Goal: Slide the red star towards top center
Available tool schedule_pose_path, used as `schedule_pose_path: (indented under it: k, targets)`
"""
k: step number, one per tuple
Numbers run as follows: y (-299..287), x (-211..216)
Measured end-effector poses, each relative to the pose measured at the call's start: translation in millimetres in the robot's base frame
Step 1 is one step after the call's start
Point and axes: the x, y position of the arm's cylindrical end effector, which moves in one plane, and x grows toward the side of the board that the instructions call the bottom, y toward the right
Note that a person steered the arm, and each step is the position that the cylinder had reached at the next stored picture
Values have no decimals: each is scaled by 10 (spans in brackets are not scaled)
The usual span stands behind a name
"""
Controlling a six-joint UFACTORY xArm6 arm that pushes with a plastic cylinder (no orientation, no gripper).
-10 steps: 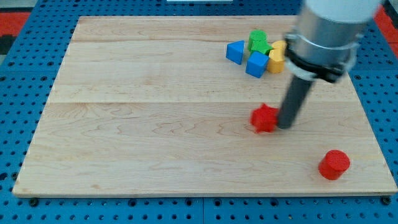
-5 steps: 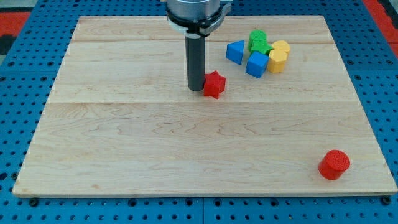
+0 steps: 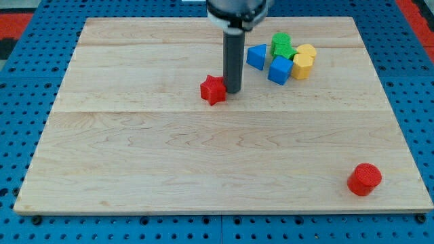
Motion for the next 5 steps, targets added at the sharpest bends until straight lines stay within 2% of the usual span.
schedule_pose_path:
  k: [1,3,4,5]
  targets:
    - [-5,506]
    - [-407,-437]
    - [-348,-149]
    - [-543,13]
